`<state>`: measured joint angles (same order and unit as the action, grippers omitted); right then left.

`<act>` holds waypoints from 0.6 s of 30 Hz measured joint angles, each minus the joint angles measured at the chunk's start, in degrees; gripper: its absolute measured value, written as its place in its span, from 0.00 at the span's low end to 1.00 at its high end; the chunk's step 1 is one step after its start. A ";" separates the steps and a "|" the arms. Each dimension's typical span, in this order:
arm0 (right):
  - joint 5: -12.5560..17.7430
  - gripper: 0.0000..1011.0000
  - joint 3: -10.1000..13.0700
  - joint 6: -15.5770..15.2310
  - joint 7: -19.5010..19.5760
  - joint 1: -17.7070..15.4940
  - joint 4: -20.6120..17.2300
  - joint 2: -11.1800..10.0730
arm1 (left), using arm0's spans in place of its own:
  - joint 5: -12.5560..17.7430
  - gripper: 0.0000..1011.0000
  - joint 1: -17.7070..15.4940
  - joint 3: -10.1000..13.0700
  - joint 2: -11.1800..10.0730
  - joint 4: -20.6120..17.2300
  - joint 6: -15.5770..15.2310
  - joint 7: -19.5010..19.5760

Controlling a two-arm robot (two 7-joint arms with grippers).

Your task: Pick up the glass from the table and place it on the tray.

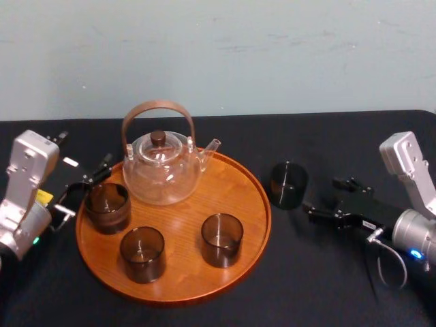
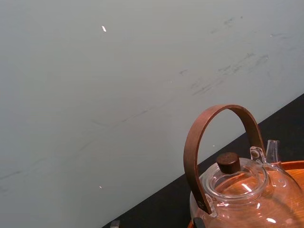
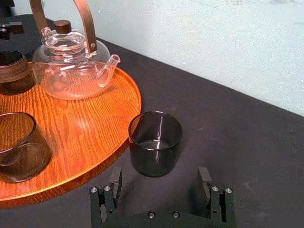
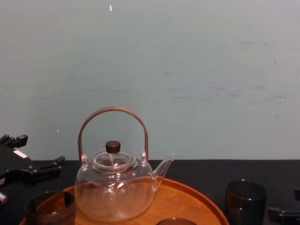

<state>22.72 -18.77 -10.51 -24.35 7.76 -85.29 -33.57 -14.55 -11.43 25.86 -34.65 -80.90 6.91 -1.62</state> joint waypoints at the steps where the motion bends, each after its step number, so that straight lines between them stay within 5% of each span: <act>1: -0.05 0.99 -0.10 -0.12 -0.15 0.21 0.24 0.14 | 0.00 0.99 0.00 0.00 0.00 0.01 0.00 0.00; 18: 1.30 0.99 -2.01 -1.41 -3.64 5.02 5.37 2.71 | 0.00 0.99 0.00 0.00 0.00 0.00 0.00 0.00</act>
<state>24.01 -20.78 -11.92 -27.99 12.77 -79.92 -30.86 -14.55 -11.43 25.86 -34.65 -80.90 6.91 -1.62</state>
